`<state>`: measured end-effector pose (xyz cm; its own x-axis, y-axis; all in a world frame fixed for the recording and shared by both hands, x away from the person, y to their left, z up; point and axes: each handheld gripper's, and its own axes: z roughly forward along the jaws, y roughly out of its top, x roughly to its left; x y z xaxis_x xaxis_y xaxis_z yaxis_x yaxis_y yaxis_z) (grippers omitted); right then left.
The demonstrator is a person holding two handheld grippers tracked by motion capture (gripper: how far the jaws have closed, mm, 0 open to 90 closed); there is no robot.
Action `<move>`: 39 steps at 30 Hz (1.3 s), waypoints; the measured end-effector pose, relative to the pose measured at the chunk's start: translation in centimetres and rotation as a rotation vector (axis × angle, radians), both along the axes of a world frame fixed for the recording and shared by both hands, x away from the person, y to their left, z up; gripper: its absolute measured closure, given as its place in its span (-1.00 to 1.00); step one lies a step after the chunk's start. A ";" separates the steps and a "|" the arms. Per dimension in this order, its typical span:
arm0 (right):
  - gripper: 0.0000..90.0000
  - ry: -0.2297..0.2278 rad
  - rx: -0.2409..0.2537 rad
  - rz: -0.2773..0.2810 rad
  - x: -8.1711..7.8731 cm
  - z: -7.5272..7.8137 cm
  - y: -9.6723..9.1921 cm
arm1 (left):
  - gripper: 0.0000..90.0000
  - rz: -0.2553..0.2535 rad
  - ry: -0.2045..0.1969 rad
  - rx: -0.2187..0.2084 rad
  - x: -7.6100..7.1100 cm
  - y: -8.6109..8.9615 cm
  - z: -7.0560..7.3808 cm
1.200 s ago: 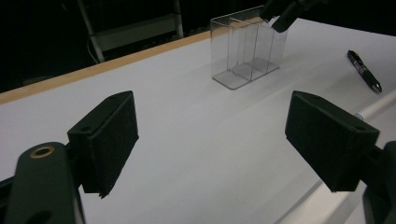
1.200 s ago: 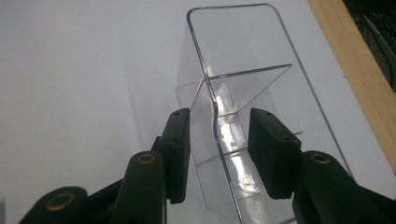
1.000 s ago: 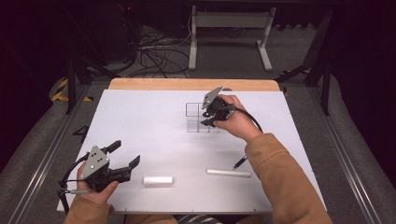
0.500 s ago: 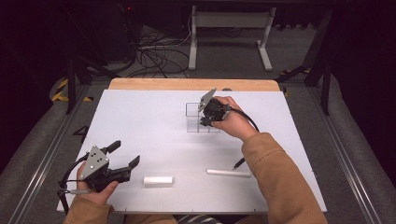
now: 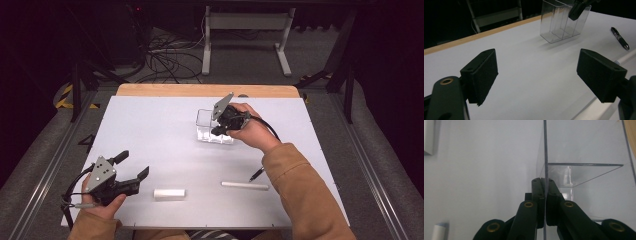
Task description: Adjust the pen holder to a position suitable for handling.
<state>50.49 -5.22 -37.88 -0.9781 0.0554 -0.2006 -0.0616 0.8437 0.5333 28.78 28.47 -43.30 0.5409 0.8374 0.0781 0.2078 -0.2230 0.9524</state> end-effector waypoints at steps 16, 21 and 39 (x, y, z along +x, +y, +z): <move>0.98 0.080 -0.027 0.125 -5.6 -1.1 1.6 | -0.60 0.001 -0.001 0.002 0.0 -0.2 0.0; 0.97 0.101 -0.034 0.131 -5.9 -1.5 1.9 | -0.60 -0.002 0.003 0.003 0.0 -0.3 0.0; 0.97 0.112 -0.042 0.133 -5.8 -2.3 2.0 | -0.60 -0.002 0.003 0.002 0.0 -0.3 0.0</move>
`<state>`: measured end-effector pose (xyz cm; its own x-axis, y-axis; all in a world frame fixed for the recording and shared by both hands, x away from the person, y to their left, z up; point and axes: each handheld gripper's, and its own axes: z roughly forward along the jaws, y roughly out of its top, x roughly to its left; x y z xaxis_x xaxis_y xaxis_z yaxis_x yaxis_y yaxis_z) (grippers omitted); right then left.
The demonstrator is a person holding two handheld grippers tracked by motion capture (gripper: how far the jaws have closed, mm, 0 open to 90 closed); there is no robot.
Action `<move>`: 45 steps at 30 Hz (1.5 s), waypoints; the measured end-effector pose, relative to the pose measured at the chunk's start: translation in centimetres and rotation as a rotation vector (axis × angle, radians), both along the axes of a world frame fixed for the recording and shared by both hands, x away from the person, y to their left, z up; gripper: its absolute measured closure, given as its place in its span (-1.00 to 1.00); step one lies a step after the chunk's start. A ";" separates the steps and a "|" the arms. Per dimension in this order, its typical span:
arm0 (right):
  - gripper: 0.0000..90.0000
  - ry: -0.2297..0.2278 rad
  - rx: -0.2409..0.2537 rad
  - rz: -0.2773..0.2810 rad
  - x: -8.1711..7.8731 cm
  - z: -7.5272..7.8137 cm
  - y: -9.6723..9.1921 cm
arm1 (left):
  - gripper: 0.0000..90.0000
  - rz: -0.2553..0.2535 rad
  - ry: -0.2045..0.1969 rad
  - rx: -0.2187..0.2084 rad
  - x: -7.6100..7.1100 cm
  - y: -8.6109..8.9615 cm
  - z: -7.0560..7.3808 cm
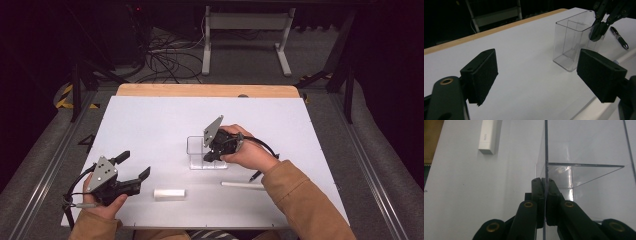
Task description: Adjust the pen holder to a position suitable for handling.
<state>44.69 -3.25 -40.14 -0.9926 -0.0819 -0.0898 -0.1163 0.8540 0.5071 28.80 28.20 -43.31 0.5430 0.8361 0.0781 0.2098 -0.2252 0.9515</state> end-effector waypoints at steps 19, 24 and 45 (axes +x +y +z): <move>0.58 -0.030 0.062 -0.037 -0.3 1.0 -0.9 | -0.60 -0.005 -0.002 0.004 0.1 0.0 0.1; 0.35 -0.069 0.182 -0.098 -1.3 2.5 -2.5 | -0.60 -0.009 -0.004 0.003 0.1 -0.1 0.1; 0.17 -0.127 0.305 -0.214 -3.3 4.9 -7.6 | -0.60 -0.030 -0.006 0.011 0.6 -0.6 0.2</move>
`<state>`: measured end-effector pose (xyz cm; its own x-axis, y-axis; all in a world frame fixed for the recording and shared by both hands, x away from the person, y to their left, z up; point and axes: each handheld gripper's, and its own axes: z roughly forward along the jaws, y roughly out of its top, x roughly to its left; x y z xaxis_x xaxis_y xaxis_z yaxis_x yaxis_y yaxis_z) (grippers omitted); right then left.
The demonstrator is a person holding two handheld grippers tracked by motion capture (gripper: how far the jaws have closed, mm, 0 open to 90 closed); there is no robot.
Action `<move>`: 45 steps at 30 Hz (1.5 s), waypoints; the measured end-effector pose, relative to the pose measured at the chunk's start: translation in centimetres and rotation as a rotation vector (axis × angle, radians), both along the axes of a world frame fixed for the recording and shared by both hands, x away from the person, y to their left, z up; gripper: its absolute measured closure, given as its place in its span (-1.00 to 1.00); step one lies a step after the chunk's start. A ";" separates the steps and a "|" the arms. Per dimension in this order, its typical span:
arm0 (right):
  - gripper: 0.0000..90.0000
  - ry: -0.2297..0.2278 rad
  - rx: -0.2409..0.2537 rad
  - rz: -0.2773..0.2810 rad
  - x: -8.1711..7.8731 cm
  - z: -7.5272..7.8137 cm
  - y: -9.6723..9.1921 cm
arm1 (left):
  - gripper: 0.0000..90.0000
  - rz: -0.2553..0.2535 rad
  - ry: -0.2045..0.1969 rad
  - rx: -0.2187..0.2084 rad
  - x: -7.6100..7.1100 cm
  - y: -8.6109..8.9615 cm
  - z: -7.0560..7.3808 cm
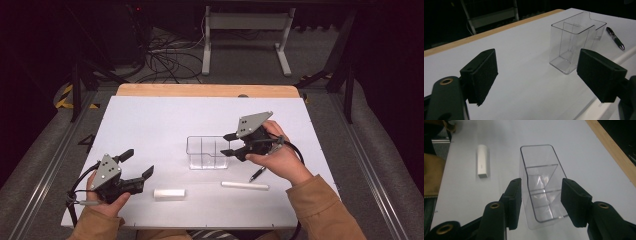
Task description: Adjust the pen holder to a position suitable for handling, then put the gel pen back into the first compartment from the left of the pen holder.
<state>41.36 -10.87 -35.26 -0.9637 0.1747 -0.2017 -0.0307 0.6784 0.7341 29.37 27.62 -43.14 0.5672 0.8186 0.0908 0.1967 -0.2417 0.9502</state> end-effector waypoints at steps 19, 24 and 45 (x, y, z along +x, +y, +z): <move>0.05 0.001 0.020 -0.138 -0.3 -1.2 -5.9 | -0.60 0.000 0.004 -0.001 0.0 -0.2 0.0; 0.06 0.001 0.016 -0.147 -0.4 -1.3 -6.4 | -0.60 0.002 0.005 -0.003 0.0 -0.3 0.0; 0.06 -0.021 -0.029 -0.199 0.0 -1.2 -8.4 | -0.60 0.004 0.005 -0.007 0.0 -0.3 0.0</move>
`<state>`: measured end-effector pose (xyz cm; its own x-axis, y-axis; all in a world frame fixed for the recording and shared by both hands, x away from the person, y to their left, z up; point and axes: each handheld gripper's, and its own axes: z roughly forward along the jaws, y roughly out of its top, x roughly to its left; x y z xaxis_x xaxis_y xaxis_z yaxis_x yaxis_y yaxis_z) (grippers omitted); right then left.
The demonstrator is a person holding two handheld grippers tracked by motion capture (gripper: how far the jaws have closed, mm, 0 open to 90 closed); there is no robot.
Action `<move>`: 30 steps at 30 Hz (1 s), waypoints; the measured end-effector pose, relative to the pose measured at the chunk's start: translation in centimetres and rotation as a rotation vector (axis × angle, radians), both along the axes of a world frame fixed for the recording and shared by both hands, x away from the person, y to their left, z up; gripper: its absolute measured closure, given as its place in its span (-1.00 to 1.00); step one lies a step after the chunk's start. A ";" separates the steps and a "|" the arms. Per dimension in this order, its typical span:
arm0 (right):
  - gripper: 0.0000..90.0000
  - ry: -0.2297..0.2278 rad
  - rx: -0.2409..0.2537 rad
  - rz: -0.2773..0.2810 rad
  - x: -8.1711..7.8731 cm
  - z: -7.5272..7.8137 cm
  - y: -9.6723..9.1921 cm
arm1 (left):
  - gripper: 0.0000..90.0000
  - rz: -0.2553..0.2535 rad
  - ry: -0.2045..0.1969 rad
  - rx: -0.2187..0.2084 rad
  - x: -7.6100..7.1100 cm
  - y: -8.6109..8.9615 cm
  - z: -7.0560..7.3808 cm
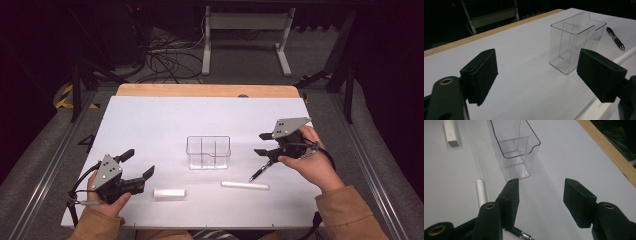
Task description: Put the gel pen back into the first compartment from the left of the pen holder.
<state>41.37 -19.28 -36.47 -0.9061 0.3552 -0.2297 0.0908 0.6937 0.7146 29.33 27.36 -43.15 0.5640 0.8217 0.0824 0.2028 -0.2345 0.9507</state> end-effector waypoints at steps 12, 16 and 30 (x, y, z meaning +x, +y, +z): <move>-0.01 -0.001 -0.084 0.016 0.8 -0.4 -0.6 | -0.60 0.002 -0.003 0.005 -0.1 0.1 0.0; -0.02 -0.001 -0.080 0.017 1.1 -0.4 -0.7 | -0.60 0.007 -0.002 0.003 -0.2 0.2 0.0; -0.06 0.020 -0.233 0.124 1.8 -1.7 -0.1 | -0.60 0.030 -0.001 -0.005 -0.7 0.6 -0.1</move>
<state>43.17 -19.40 -38.17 -0.9447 0.1806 -0.2737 0.0074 0.8462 0.5328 28.59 27.98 -43.22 0.5387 0.8388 0.0791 0.2087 -0.2238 0.9520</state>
